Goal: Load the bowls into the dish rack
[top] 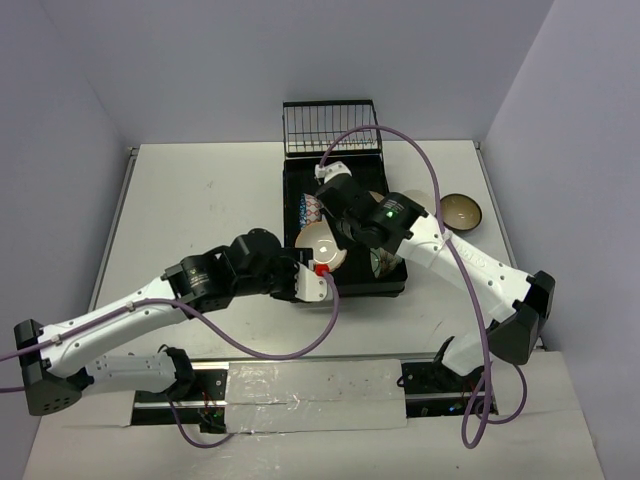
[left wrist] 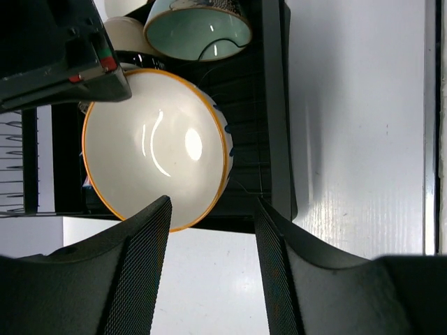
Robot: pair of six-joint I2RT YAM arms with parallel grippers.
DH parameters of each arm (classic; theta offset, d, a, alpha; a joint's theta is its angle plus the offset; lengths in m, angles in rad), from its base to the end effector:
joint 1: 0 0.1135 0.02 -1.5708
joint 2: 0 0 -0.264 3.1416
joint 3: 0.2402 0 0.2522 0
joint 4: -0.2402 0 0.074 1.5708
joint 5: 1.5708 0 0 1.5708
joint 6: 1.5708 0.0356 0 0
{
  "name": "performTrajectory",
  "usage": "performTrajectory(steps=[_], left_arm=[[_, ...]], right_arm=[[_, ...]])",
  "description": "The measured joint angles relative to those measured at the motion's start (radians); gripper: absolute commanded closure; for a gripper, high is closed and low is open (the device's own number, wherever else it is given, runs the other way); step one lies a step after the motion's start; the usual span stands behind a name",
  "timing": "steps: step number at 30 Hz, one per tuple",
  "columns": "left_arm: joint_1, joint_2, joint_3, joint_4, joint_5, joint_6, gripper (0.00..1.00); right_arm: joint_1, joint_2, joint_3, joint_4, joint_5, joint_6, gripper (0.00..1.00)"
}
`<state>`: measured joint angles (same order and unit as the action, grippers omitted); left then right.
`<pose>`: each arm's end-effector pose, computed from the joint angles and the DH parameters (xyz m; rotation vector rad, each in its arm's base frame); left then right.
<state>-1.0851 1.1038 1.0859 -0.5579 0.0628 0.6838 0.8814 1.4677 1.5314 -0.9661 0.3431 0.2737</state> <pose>0.1096 -0.2124 0.3452 1.6944 1.3404 -0.3003 0.2001 0.2240 0.3672 -0.5805 2.3341 0.1066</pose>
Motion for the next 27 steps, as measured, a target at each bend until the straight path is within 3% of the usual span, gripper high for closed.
performTrajectory(steps=[27], left_arm=[[0.071,0.093,0.003,-0.019,0.074,0.039,0.52]], right_arm=[[0.011,-0.066,-0.071,0.015,-0.064,-0.067,1.0]])
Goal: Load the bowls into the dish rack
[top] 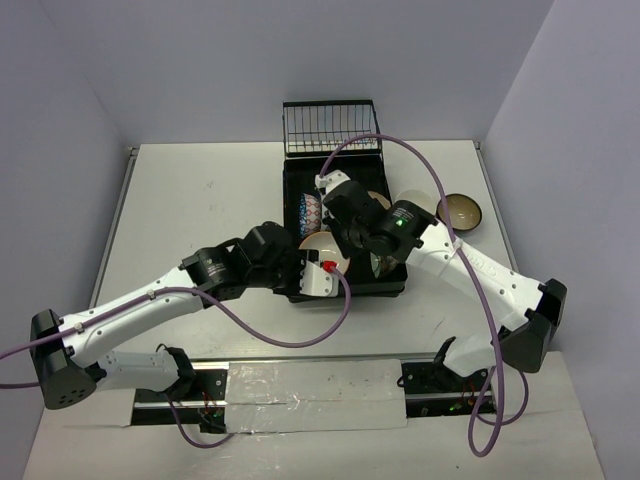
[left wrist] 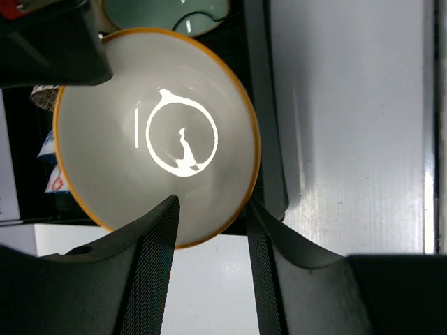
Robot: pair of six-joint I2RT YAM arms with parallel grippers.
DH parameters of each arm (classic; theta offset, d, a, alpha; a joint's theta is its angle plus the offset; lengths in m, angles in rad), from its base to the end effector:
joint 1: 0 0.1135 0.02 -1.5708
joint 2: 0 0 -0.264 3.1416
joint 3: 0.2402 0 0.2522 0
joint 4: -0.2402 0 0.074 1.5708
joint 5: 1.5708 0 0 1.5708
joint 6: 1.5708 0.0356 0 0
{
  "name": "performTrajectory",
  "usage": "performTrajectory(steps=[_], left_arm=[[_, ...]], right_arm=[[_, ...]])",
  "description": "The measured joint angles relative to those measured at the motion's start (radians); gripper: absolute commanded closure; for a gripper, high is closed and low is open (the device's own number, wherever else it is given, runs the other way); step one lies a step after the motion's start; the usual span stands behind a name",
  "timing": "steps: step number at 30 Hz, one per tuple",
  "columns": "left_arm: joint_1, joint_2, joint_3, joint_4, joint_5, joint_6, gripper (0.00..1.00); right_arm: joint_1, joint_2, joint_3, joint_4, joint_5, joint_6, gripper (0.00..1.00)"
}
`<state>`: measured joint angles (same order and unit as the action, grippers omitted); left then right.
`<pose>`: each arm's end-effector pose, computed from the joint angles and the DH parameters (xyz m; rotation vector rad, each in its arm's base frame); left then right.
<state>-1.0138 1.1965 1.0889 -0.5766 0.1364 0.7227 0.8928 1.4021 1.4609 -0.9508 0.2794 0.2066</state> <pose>0.1324 -0.2217 0.3235 1.7759 1.4073 -0.3090 0.1862 0.2155 0.3638 -0.7007 2.3185 0.1561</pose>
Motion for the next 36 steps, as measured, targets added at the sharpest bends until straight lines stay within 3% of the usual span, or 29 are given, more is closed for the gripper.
performTrajectory(steps=[13,22,27,35,36], left_arm=[[0.0,0.031,0.0,-0.037,0.064,0.029,0.63],[-0.002,0.047,0.009,-0.051,0.105,0.055,0.78],[-0.002,0.058,0.019,-0.074,0.137,0.063,1.0],[-0.004,0.06,0.045,-0.126,0.206,0.066,1.0],[-0.004,0.06,0.048,-0.132,0.214,0.066,1.0]], right_arm=[[0.002,-0.007,-0.009,0.007,-0.039,-0.024,1.0],[0.002,-0.008,-0.015,0.016,-0.047,-0.048,1.0],[0.002,-0.011,-0.023,0.024,-0.079,-0.074,1.0],[0.002,-0.011,-0.036,0.041,-0.143,-0.141,1.0],[0.002,-0.011,-0.04,0.047,-0.151,-0.152,0.95]])
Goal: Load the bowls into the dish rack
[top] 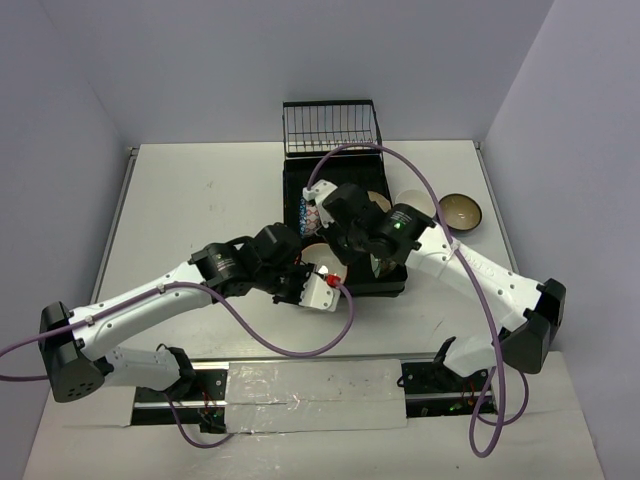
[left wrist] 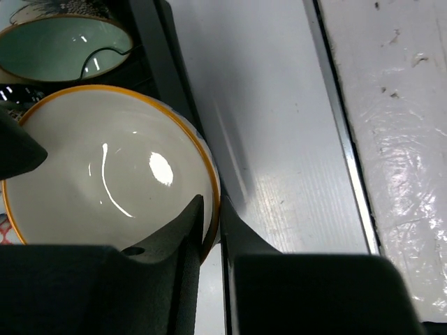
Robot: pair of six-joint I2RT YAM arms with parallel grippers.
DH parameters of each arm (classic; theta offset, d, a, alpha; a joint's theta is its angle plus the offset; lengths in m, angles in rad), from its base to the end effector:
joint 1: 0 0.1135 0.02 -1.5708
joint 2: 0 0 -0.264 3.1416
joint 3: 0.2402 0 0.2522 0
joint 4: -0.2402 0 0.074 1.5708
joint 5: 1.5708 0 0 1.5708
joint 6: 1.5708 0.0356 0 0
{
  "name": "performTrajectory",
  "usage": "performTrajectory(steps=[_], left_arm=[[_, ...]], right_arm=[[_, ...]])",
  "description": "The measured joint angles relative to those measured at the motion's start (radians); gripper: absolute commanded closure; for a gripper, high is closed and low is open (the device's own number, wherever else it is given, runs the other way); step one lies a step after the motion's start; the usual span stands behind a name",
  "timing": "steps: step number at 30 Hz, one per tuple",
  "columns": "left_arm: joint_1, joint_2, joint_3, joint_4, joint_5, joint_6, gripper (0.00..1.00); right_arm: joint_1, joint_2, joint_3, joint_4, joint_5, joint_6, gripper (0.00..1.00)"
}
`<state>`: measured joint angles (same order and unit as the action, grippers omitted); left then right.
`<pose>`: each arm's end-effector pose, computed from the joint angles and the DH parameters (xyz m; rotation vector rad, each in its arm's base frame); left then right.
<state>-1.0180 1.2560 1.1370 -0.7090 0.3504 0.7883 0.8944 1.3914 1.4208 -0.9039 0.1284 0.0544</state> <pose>0.1268 -0.2288 0.3159 1.9808 1.3517 -0.5275 0.1826 0.2202 0.3566 -0.9480 2.2632 0.2664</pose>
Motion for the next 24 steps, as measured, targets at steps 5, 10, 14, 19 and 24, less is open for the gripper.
performTrajectory(steps=[5,10,14,19,24], left_arm=[[0.0,0.0,0.005,-0.017,0.022,-0.008,1.0],[0.005,-0.001,0.006,-0.029,0.009,-0.025,1.0],[0.005,-0.002,0.006,-0.029,-0.01,-0.027,1.0],[0.006,-0.002,0.006,-0.021,-0.036,-0.05,1.0],[0.02,-0.002,0.006,0.023,-0.042,-0.102,1.0]], right_arm=[[-0.003,0.005,-0.008,0.024,-0.051,-0.042,0.65],[-0.009,0.005,-0.008,0.03,-0.093,-0.077,0.43],[-0.009,0.005,-0.008,0.03,-0.102,-0.089,0.37],[-0.034,-0.015,-0.008,0.032,-0.089,-0.078,0.24],[-0.113,-0.148,-0.01,0.077,-0.013,-0.013,0.03]])
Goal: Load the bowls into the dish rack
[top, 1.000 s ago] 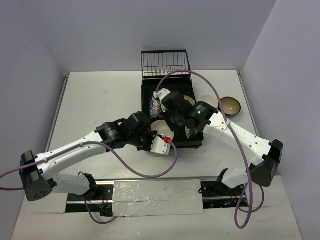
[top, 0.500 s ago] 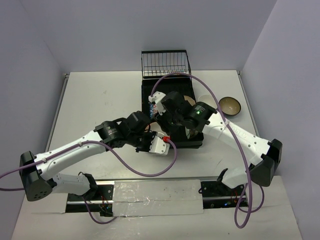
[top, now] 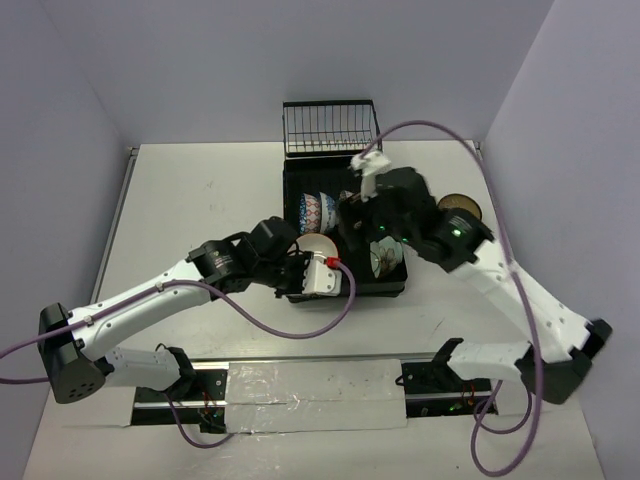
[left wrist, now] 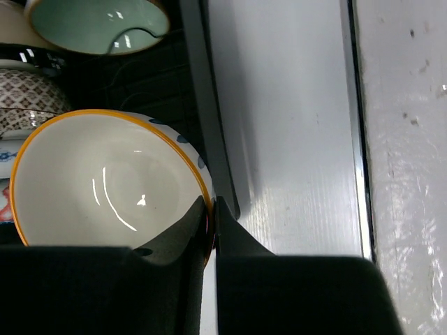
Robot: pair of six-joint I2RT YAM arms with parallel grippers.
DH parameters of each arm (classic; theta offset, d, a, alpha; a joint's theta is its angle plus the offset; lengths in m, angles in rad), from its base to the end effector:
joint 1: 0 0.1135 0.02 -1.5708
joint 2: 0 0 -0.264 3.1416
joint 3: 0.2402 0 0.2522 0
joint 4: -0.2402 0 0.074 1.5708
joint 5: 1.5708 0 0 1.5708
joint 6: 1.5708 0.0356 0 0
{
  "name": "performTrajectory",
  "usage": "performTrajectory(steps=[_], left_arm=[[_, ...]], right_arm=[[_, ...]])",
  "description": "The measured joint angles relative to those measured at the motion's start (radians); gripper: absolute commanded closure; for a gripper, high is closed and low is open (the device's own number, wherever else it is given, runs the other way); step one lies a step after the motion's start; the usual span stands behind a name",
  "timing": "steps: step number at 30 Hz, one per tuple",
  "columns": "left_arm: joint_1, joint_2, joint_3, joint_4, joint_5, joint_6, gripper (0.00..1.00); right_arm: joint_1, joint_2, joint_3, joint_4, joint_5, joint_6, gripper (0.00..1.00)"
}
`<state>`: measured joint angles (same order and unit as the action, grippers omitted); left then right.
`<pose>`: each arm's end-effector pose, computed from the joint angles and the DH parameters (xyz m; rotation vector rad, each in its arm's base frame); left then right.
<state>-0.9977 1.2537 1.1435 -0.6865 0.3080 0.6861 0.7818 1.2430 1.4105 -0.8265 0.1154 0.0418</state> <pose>0.1336 -0.2270 0.3199 1.8711 1.4694 -0.5143 0.1824 0.1753 0.3965 -0.7519 2.1143 0.3215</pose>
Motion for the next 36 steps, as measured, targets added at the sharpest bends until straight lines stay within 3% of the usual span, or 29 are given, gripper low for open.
performTrajectory(steps=[7,13,25,31,36], left_arm=[[0.05,-0.001,-0.025,0.228,0.005,-0.226,1.0],[0.108,-0.017,-0.162,0.618,0.047,-0.604,1.0],[0.147,0.125,-0.405,1.437,0.002,-1.365,1.0],[0.148,0.251,-0.488,1.705,-0.062,-1.607,1.0],[0.147,0.341,-0.524,1.838,-0.098,-1.722,1.0]], right_arm=[[-0.056,-0.353,-0.15,0.196,0.215,0.121,0.0],[-0.073,-0.565,-0.343,0.319,0.332,0.186,0.0],[-0.074,-0.655,-0.454,0.369,0.452,0.234,0.0],[-0.074,-0.686,-0.483,0.384,0.477,0.234,0.0],[-0.075,-0.708,-0.503,0.387,0.495,0.233,0.0]])
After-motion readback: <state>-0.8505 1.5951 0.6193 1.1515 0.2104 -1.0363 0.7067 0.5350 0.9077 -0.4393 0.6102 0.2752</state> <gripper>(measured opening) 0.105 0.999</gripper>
